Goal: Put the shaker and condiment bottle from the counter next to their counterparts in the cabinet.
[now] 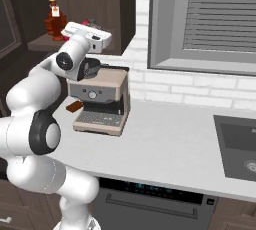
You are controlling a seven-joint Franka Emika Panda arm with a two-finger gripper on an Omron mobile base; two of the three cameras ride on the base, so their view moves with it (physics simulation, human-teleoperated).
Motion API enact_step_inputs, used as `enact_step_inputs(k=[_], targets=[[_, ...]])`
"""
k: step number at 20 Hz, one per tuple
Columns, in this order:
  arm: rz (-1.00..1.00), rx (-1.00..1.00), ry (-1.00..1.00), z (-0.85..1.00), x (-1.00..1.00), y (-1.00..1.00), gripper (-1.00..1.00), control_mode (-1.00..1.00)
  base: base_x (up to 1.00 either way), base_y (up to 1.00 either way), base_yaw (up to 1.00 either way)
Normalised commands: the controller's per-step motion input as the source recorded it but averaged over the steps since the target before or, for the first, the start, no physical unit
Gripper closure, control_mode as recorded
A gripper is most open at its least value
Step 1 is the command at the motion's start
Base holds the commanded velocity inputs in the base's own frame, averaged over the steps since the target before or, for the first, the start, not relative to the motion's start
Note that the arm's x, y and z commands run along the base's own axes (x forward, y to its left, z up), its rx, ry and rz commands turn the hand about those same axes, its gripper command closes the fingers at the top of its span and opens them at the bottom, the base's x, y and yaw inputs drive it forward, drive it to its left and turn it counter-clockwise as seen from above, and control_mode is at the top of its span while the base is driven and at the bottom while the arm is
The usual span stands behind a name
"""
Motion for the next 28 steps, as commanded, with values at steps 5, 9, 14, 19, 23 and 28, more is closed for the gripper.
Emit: enact_step_inputs(k=[5,9,14,19,23,28], targets=[[0.0,0.0,0.0,-0.15,0.21,0.0,1.0,-1.0,0.0,0.0,0.0],[0.01,0.0,0.0,-0.11,0.37,0.0,1.0,-1.0,0.0,0.0,0.0],[0.02,0.0,0.0,-0.15,0.27,0.23,-1.0,-1.0,0.0,0.0,0.0],[0.01,0.0,0.0,-0.11,0.15,0.0,-1.0,-1.0,0.0,0.0,0.0],[0.0,0.0,0.0,-0.06,0.0,0.0,-1.0,-1.0,0.0,0.0,0.0],[0.0,0.0,0.0,-0.01,0.0,0.0,-1.0,-1.0,0.0,0.0,0.0]])
